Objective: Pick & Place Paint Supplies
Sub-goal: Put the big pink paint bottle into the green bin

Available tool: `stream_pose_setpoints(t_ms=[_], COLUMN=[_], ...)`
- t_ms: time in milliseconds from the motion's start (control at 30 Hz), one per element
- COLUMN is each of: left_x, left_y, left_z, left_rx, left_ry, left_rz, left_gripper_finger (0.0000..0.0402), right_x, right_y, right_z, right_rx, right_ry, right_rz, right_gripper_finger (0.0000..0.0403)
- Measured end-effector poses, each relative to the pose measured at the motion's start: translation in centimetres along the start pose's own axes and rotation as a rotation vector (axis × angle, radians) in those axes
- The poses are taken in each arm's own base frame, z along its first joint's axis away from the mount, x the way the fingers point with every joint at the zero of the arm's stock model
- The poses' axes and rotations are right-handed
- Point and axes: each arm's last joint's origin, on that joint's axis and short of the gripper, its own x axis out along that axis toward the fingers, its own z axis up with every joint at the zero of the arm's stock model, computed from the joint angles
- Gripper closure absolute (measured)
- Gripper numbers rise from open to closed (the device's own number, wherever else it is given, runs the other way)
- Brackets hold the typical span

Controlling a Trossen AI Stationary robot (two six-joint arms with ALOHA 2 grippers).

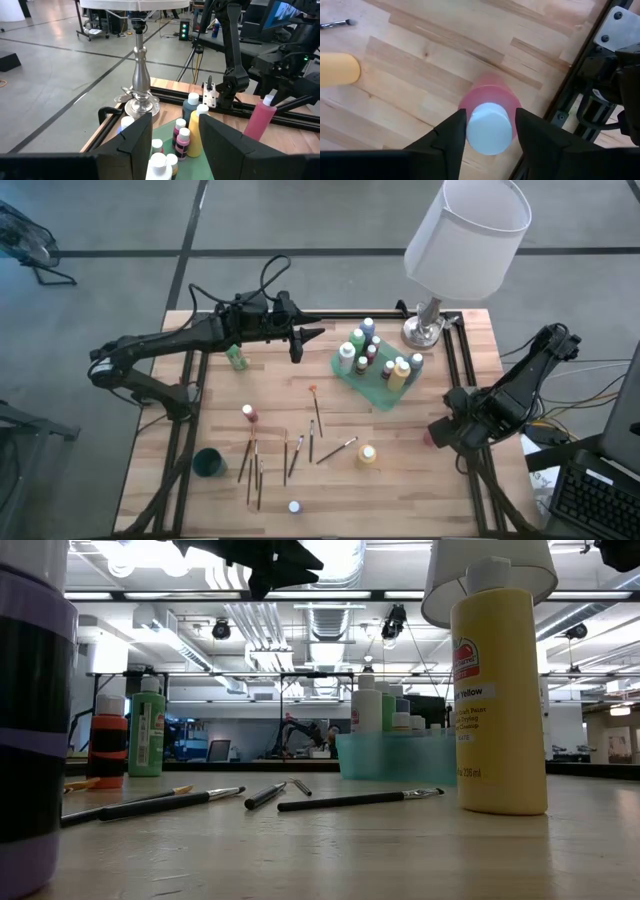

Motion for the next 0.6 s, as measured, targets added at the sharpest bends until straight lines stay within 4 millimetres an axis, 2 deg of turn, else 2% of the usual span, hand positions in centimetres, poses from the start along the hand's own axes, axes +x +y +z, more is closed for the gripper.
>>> stream_pose_setpoints(t_ms=[300,600], left_x=[0.01,0.01], left_y=[0.0,0.0], left_z=[-0.01,-0.01], left_rx=[0.0,0.006], left_ry=[0.001,0.001], left_rz=[0.0,0.0], left_gripper_finger=[0.0234,0.0234], right_x=[-0.02,-0.02], right_y=[0.01,0.14], right_z=[-0.02,-0.08], right_rx=[-0.002,0.0], right_ry=[0.009,0.018], right_rz=[0.002,0.014], right_gripper_finger=[0.0277,0.0238])
